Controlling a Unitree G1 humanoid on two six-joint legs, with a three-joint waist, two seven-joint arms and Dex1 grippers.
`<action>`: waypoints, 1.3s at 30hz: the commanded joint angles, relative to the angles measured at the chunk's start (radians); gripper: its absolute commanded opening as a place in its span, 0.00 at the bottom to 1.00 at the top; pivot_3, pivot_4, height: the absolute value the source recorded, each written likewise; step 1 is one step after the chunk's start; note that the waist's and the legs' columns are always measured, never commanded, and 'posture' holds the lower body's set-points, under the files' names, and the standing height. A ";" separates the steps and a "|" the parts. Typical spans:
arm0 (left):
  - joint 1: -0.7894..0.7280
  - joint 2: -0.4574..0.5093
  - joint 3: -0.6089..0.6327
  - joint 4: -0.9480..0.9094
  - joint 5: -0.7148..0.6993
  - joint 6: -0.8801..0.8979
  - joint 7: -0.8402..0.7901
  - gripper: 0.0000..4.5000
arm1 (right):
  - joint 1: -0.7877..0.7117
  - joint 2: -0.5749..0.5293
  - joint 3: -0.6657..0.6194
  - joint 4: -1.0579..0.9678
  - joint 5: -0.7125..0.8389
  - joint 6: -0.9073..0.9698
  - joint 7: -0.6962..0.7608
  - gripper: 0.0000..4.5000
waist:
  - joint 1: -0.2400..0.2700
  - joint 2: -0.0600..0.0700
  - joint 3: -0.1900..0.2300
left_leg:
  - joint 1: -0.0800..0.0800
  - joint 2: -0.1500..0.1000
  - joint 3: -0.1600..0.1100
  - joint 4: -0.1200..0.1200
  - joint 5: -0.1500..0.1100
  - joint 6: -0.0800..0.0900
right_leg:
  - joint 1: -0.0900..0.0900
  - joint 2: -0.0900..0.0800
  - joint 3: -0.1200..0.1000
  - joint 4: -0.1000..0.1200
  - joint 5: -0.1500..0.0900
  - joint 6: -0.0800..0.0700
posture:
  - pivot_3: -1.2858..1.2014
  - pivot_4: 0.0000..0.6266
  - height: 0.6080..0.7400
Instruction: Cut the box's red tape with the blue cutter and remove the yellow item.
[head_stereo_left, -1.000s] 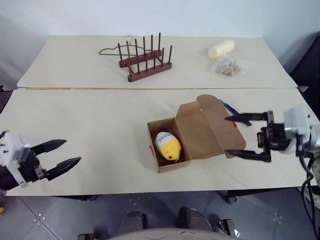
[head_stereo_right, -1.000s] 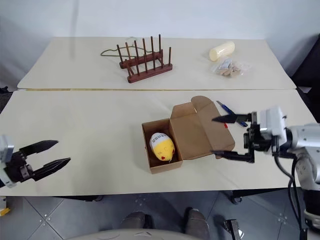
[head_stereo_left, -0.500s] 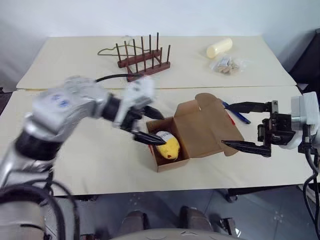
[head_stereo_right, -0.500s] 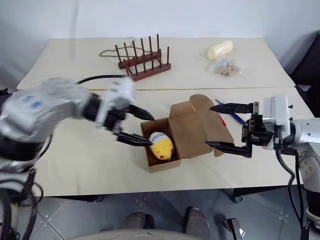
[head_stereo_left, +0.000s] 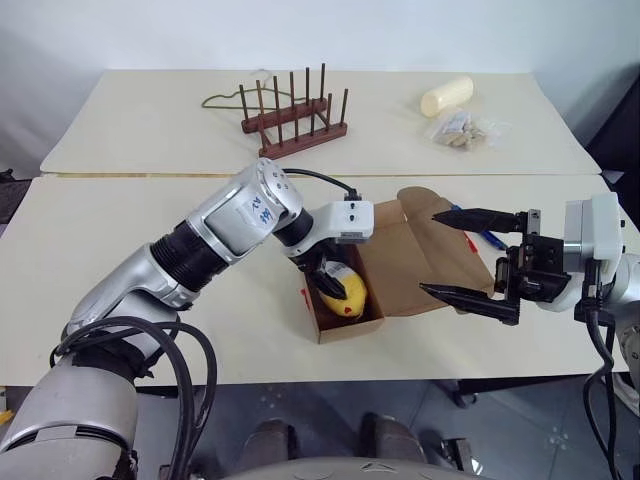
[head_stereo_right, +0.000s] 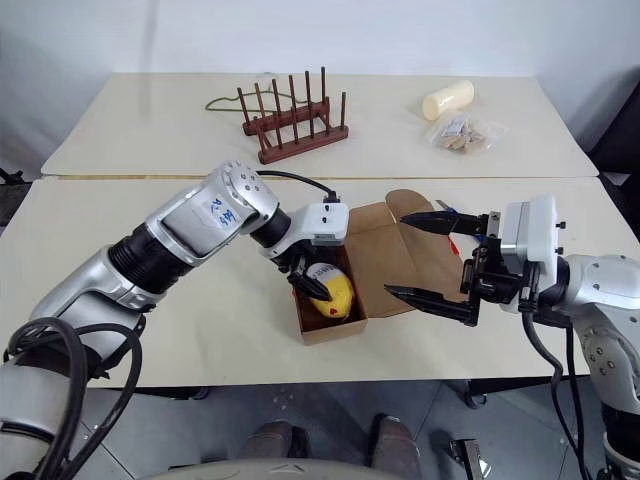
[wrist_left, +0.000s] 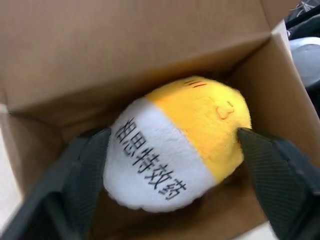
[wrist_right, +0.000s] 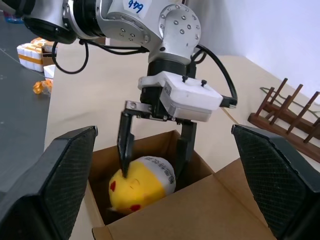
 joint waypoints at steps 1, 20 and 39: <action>-0.009 0.004 0.018 -0.009 0.041 -0.028 -0.031 0.59 | -0.007 0.011 -0.013 -0.035 0.014 -0.006 -0.020 1.00 | -0.003 0.000 0.000 | 0.000 0.000 0.000 0.000 0.000 0.000 | 0.000 0.000 0.000 0.000 0.000 0.000 | 0.52 0.24 1.00; 0.069 -0.111 0.745 -0.014 -0.305 0.025 0.129 0.01 | -0.019 0.103 -0.008 0.036 0.017 -0.023 -0.056 1.00 | -0.007 -0.001 0.001 | 0.000 0.000 -0.002 0.001 0.000 0.000 | 0.000 -0.001 -0.001 0.003 0.000 0.000 | 0.52 0.24 1.00; 0.479 0.179 0.866 -0.466 -0.416 0.106 0.304 0.48 | -0.176 0.138 0.122 0.190 -0.046 -0.048 0.119 1.00 | 0.005 -0.008 0.003 | 0.011 -0.004 -0.008 0.001 -0.001 0.000 | 0.007 -0.001 0.006 0.007 -0.001 -0.002 | 0.52 0.24 1.00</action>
